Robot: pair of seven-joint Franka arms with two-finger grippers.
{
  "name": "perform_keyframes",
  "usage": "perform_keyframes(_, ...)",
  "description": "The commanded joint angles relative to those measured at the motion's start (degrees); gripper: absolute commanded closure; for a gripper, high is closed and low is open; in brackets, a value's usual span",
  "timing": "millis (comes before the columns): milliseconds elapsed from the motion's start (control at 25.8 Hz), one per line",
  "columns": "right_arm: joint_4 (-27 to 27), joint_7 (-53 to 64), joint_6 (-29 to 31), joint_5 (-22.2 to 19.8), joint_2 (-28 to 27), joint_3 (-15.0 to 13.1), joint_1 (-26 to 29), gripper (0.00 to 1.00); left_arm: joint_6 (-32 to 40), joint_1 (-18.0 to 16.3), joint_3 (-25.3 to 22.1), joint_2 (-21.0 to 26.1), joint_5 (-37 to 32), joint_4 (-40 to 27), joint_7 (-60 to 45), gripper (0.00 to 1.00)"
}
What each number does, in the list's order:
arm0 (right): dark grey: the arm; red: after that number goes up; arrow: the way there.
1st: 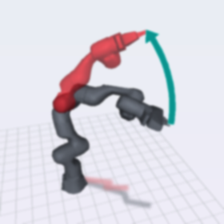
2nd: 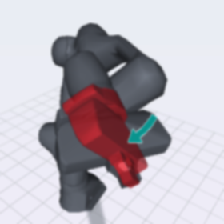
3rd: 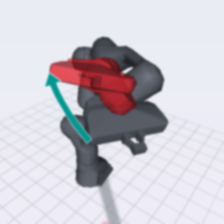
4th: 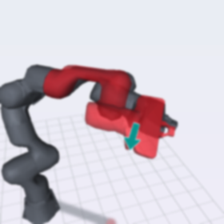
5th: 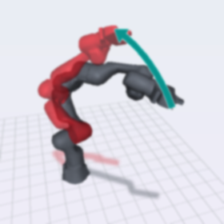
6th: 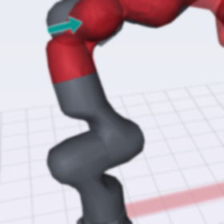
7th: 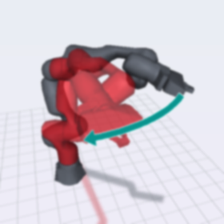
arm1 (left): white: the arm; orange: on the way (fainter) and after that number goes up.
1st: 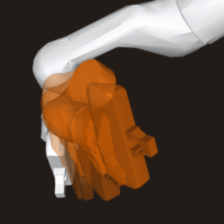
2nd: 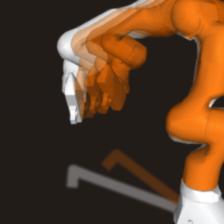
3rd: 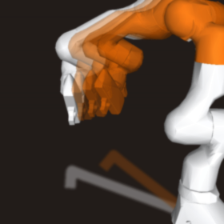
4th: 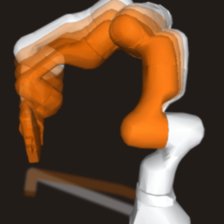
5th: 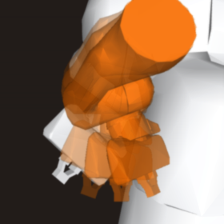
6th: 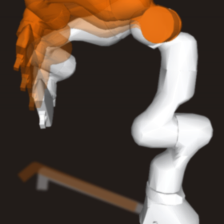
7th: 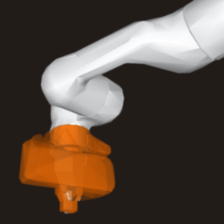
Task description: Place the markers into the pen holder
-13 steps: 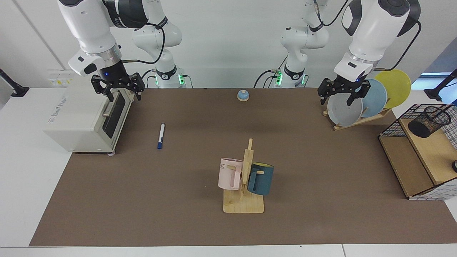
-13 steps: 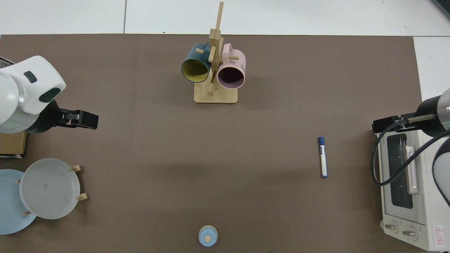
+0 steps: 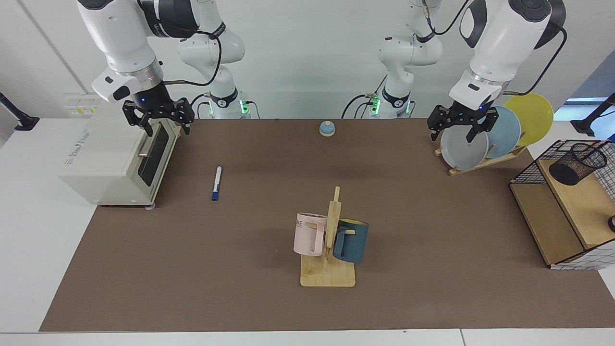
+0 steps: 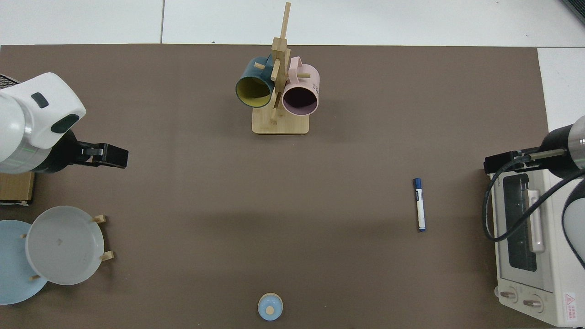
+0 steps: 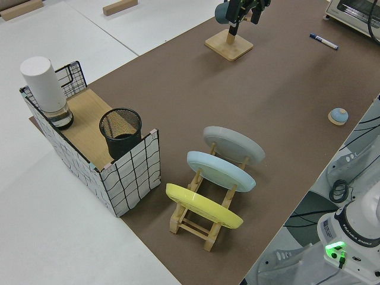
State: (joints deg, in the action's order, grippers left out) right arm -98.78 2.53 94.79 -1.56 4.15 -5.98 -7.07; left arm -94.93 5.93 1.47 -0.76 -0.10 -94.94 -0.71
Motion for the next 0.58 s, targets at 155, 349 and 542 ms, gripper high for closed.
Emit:
perform_keyframes(155, 0.8, -1.0, -1.4, 0.5, 0.0, 0.3, 0.7, 0.00, -0.2, 0.7, -0.6, -1.7, 0.5, -2.1, 0.8, 0.00)
perform_keyframes(349, -0.4, -1.6, 0.4, 0.5, 0.2, 0.3, 1.0, 0.00, -0.2, 0.7, -0.6, -2.1, 0.5, -2.6, 0.7, 0.00)
perform_keyframes(542, -5.8, -4.4, 7.1, 0.5, 0.1, 0.5, 0.3, 0.00, -0.2, 0.7, -0.6, -2.1, 0.5, -2.6, 0.7, 0.00)
